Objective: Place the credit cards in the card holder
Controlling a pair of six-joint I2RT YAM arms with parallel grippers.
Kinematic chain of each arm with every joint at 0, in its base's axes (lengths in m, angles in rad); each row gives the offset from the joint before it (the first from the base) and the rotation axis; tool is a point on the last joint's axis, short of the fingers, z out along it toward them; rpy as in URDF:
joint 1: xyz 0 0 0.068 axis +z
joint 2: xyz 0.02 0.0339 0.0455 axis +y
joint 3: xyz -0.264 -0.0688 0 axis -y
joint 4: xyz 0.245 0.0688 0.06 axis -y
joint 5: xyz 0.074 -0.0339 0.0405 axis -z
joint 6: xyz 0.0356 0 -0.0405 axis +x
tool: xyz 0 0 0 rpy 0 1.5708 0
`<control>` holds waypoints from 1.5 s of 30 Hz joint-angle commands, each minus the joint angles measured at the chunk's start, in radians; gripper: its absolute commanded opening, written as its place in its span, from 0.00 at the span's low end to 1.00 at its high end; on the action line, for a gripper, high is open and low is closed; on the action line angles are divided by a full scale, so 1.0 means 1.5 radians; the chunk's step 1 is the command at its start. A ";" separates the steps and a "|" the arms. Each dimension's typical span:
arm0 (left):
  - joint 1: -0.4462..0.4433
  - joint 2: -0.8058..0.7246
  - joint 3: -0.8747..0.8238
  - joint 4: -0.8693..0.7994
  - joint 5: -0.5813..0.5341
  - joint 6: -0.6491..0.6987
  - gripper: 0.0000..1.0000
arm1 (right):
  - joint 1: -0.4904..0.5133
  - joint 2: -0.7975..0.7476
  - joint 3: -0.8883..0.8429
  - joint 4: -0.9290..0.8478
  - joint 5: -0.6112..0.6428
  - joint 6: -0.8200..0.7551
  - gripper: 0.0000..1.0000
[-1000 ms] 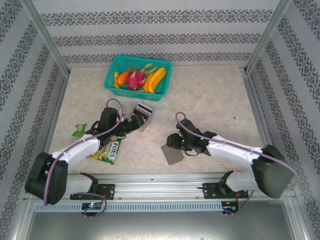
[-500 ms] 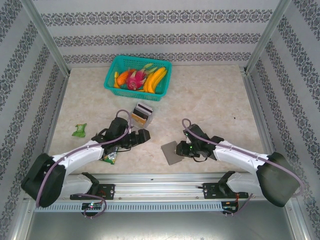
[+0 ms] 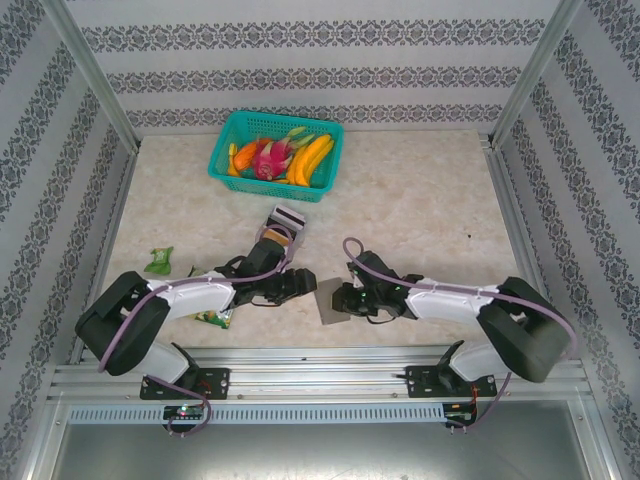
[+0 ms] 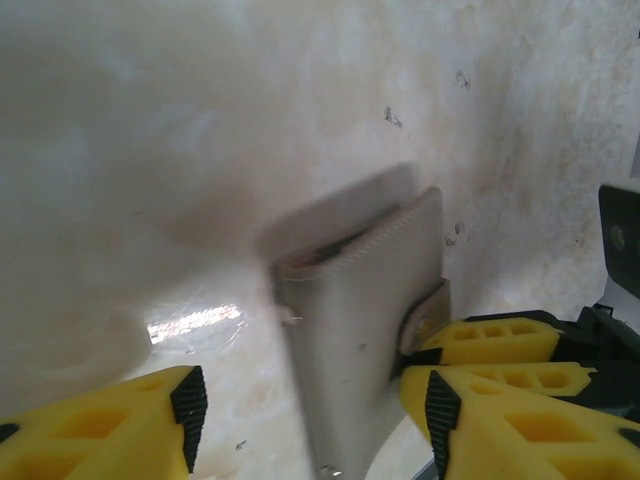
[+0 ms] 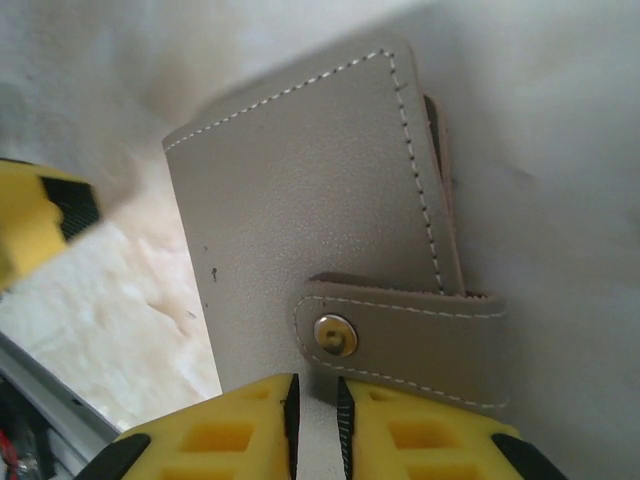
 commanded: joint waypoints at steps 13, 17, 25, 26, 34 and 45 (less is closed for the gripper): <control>-0.012 0.024 0.014 0.029 -0.008 -0.022 0.45 | 0.010 -0.060 0.089 -0.208 0.162 -0.099 0.30; -0.013 0.016 -0.004 0.033 -0.046 -0.056 0.39 | 0.014 -0.003 0.149 -0.274 0.186 -0.139 0.24; -0.012 0.035 0.003 0.028 -0.027 -0.061 0.41 | 0.016 0.052 0.149 -0.207 0.125 -0.127 0.19; -0.013 0.037 0.003 0.026 -0.027 -0.060 0.41 | 0.016 0.057 0.149 -0.206 0.124 -0.126 0.19; -0.016 0.072 0.020 0.043 -0.001 -0.058 0.44 | 0.016 0.096 0.142 -0.209 0.125 -0.122 0.16; -0.028 0.078 0.037 0.093 0.015 -0.048 0.31 | 0.016 0.108 0.122 -0.177 0.106 -0.102 0.15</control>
